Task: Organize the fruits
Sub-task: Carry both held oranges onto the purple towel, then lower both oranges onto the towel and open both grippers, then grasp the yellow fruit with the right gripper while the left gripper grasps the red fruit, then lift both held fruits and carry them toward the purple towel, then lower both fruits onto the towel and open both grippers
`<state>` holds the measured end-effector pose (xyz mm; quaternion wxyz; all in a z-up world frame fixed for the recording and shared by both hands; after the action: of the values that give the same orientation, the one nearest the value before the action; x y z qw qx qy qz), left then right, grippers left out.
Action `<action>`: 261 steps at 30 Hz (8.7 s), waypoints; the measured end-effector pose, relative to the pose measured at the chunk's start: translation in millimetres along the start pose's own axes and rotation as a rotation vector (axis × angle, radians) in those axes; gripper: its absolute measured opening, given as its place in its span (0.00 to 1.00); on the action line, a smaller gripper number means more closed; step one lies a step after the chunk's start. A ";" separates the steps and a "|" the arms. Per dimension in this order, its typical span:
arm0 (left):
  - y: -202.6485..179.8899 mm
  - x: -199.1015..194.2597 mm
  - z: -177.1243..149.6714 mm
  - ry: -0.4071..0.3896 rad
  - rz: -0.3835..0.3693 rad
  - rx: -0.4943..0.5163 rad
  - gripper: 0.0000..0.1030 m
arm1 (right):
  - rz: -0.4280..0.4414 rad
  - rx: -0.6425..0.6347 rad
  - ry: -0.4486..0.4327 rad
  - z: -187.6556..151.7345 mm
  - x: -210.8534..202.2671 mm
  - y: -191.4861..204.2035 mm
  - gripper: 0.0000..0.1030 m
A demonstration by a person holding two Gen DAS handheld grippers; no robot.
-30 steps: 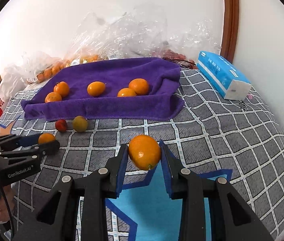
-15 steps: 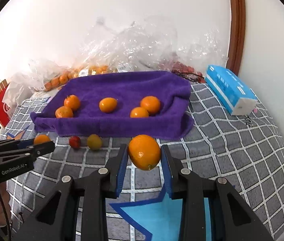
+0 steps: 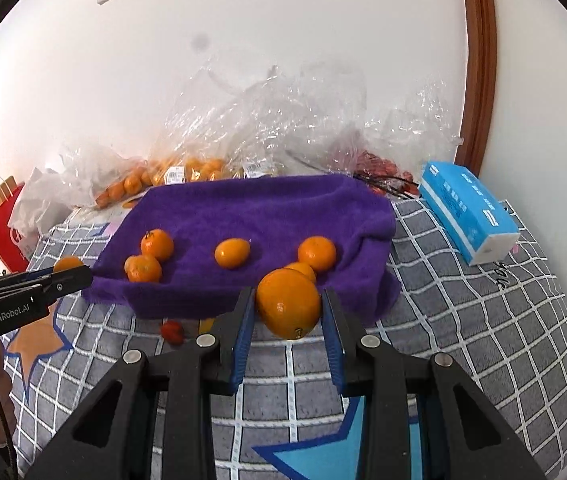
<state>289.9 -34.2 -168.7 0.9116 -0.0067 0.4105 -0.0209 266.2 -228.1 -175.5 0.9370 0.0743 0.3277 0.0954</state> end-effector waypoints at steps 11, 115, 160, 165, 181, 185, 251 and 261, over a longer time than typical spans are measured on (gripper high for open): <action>28.9 28.9 5.5 0.027 0.003 -0.062 0.30 | 0.023 0.019 0.015 12.6 37.2 1.3 0.32; -73.6 71.4 -58.1 0.101 0.010 0.122 0.24 | -0.016 0.081 0.141 -94.4 12.7 -62.6 0.27; -10.3 -88.0 -22.1 0.004 0.010 -0.039 0.24 | 0.000 0.030 -0.033 2.9 -117.8 15.6 0.27; -8.2 -90.6 -14.3 0.000 0.004 -0.049 0.24 | 0.001 0.030 -0.031 9.4 -114.1 20.9 0.27; -10.3 -78.1 4.8 0.001 -0.027 -0.043 0.24 | -0.018 0.042 -0.012 27.2 -89.8 21.1 0.27; -10.1 -70.2 8.3 0.008 -0.030 -0.046 0.24 | -0.024 0.039 -0.003 29.2 -80.3 20.5 0.27; 0.0 110.8 35.2 0.156 -0.028 -0.036 0.24 | -0.024 0.044 0.193 18.4 129.9 -12.4 0.27; 2.1 111.4 33.7 0.154 -0.038 -0.060 0.27 | -0.028 0.013 0.185 16.7 130.9 -11.6 0.27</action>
<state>388.9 -37.1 -229.8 0.8762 -0.0400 0.4796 -0.0266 378.6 -210.8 -243.5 0.9036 0.0665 0.4143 0.0865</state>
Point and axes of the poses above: each gripper's, at about its wrist camera, not at the fingertips, and x roughly the way its jaws point, y to its left, z to its top, the point moved 9 cm from there along x, roughly the way its jaws point, and after that the axes turned 8 degrees about z, right-handed, at the moved point
